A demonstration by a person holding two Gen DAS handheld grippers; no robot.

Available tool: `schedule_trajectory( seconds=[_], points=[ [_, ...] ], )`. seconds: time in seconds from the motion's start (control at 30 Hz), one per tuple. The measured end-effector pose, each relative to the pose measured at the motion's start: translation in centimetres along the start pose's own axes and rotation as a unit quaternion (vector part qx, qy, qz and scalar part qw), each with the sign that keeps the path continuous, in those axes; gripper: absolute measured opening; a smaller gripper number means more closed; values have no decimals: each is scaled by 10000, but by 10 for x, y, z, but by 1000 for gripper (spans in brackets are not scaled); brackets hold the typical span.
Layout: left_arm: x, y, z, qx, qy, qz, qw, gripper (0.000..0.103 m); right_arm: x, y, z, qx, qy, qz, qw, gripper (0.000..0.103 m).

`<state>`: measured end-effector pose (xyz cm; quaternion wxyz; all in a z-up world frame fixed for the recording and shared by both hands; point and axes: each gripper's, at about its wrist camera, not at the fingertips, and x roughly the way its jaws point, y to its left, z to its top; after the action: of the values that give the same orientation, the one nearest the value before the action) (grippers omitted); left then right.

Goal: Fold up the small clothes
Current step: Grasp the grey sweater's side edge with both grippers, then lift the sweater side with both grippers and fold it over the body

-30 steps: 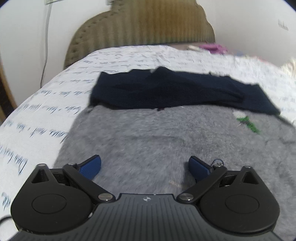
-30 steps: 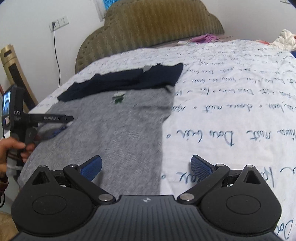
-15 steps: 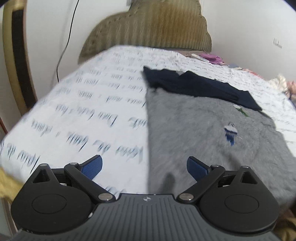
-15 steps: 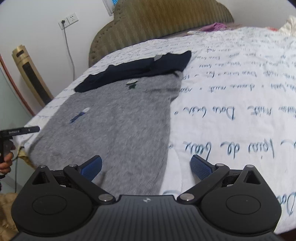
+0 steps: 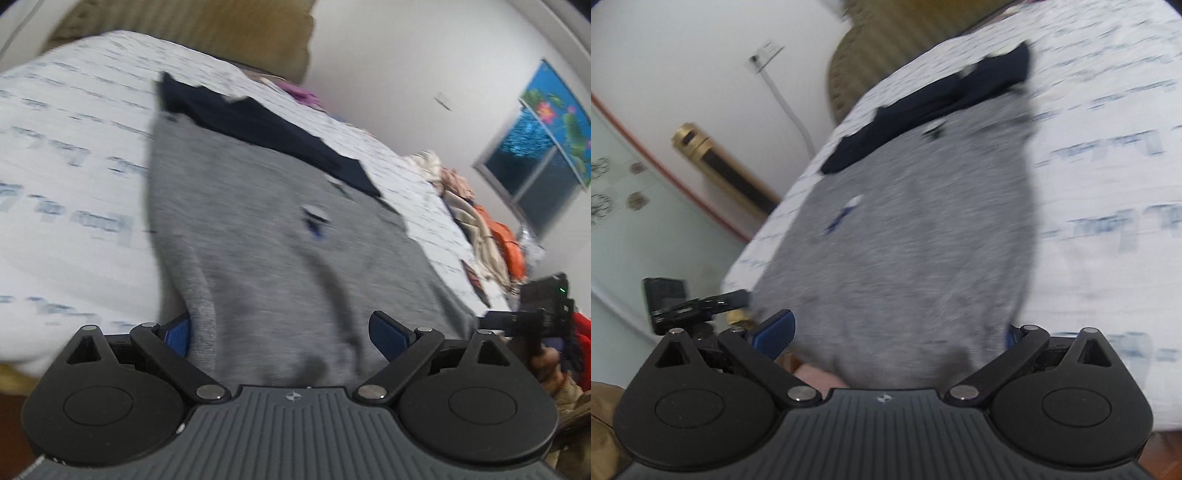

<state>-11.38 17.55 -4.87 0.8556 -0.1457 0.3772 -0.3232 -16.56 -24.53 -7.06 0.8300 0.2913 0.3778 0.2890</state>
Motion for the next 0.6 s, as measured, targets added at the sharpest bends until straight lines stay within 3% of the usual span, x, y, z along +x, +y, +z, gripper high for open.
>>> schedule_trajectory(
  seconds=[0.07, 0.13, 0.17, 0.2, 0.23, 0.27, 0.3, 0.43, 0.6],
  points=[
    [7, -7, 0, -24, 59, -118, 9999, 91, 16, 10, 3, -42, 128, 212, 9997, 103],
    [12, -12, 1, 13, 203, -162, 9997, 75, 34, 21, 6, -173, 354, 285, 9988, 87],
    [15, -13, 2, 38, 271, -128, 9995, 55, 41, 28, 8, -310, 470, 221, 9982, 81],
    [17, -12, 2, 47, 348, -52, 9994, 33, 45, 33, 7, -436, 556, 114, 9974, 64],
    [19, -11, 3, 21, 425, 47, 9991, 24, 50, 37, 9, -566, 642, -3, 9963, 44],
    [22, -9, 5, -40, 484, 142, 9987, 17, 51, 40, 10, -645, 686, -147, 9954, 33],
    [22, -7, 7, -116, 531, 181, 9984, 10, 51, 39, 13, -661, 718, -292, 9948, 14],
    [8, -28, 34, 317, 300, 233, 9988, 10, 41, 40, 24, -703, 685, -285, 9948, 11],
    [11, -58, 89, 752, -155, 163, 9969, 10, 30, 56, 68, -876, 178, 62, 9960, 10]
  ],
)
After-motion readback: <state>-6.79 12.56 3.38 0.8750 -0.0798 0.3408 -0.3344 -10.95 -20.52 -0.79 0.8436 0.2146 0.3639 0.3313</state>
